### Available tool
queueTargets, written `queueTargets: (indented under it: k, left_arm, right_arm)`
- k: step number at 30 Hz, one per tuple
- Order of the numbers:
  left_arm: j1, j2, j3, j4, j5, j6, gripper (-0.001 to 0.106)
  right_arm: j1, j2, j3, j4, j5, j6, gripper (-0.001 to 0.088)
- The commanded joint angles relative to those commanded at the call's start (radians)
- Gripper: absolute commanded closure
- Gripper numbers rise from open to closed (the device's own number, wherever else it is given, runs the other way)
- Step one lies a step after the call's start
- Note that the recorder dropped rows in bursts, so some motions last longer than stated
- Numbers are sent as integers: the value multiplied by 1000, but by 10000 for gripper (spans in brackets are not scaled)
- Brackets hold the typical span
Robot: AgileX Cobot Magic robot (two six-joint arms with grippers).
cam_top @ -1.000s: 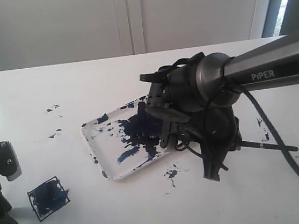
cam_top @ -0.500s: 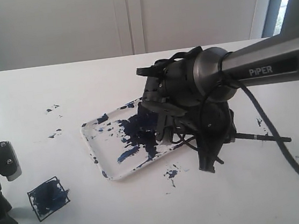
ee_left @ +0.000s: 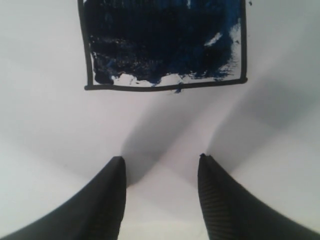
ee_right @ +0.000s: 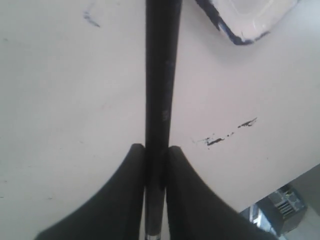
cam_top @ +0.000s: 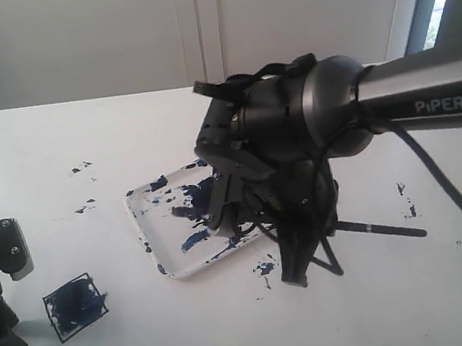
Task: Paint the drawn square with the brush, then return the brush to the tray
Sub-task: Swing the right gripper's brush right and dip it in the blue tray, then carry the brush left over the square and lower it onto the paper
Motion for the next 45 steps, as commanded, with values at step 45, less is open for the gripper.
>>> queueTargets:
  k: [45]
  left_arm:
    - [0, 0, 0, -219, -89, 544, 534]
  right_arm:
    - [151, 96, -60, -42, -188, -171, 868]
